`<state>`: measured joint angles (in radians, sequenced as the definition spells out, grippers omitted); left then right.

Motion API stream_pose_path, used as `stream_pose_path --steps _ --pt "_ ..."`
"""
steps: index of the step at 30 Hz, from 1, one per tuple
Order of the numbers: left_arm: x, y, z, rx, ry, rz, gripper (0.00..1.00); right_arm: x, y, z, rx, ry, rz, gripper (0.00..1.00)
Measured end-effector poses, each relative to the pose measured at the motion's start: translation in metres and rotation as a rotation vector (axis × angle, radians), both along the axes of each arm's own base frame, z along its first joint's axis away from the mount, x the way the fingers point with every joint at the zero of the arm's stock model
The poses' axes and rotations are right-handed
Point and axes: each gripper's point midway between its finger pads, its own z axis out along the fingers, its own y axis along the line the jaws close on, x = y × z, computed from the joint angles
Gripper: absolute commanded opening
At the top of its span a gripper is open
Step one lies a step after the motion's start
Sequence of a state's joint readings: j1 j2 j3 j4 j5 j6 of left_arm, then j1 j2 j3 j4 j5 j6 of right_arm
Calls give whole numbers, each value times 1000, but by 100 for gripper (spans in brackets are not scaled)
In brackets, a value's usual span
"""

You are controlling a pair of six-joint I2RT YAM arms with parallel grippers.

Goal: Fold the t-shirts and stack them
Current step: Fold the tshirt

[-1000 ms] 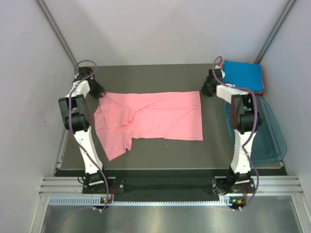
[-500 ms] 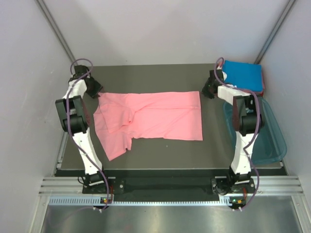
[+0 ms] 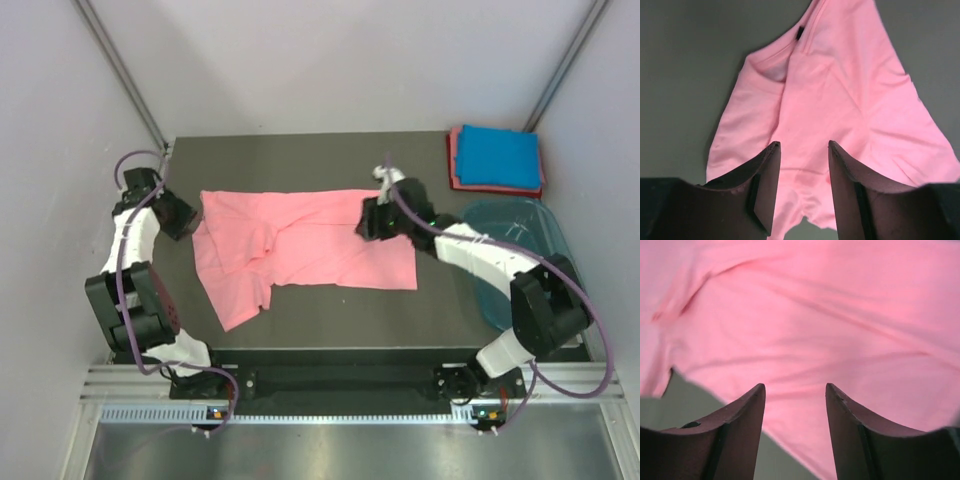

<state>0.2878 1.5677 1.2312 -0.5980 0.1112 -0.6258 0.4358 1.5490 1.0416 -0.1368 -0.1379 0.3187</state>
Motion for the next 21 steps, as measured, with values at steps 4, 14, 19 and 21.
stream_pose_path --steps 4,14,19,21 --pt "-32 16 -15 -156 11 57 46 -69 86 -4 -31 -97 331 58" --pt "-111 8 -20 -210 32 168 46 -161 235 -14 -105 -337 780 68" --pt "-146 -3 -34 -184 107 200 45 -180 257 -42 -114 -307 820 68" --pt "-156 -7 -30 -181 118 216 45 -171 250 -44 -85 -291 771 68"
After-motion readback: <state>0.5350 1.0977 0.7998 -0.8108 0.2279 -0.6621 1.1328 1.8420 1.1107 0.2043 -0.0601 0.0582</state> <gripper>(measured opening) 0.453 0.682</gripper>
